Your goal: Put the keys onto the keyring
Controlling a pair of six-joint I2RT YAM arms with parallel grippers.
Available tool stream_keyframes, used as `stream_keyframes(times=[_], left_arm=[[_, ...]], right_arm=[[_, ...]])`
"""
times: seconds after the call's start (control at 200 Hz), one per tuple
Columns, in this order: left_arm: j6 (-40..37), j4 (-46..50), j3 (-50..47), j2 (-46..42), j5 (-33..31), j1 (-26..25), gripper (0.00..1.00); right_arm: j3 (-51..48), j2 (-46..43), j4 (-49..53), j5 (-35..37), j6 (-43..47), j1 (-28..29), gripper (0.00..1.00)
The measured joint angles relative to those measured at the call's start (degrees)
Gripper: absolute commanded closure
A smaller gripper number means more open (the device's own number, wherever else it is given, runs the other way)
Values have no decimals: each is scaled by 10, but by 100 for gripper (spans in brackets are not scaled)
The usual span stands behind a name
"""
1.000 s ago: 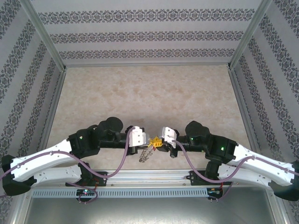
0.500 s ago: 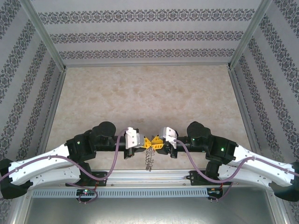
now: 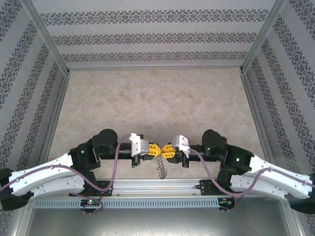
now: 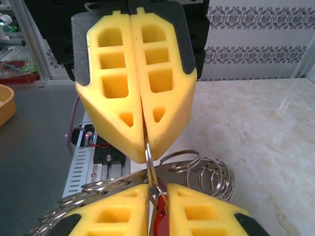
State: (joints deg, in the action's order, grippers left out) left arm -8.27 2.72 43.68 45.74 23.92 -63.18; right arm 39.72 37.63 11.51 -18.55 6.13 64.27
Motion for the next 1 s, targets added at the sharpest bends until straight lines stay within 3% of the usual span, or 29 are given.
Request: stream_keyframes(times=[0.33,0.5,0.734,0.854,0.999], left_arm=[[2,-11,-4,0,6,0,100],[2,-11,-5,0,7,0,100],[0,-2,-3,0,7,0,100],[-16,45,26,13,-7,-1,77],[-42,139,94,39,-41,-1,70]], right_arm=[[-5,-7,-15,-6,0,0,82],[-5,-2,-20,-15,0,0,100],[-8,-6,-20,-18,2,0,100],[-9,-7,-18,-11,2,0,100],[-9,-7,3,0,3,0,100]])
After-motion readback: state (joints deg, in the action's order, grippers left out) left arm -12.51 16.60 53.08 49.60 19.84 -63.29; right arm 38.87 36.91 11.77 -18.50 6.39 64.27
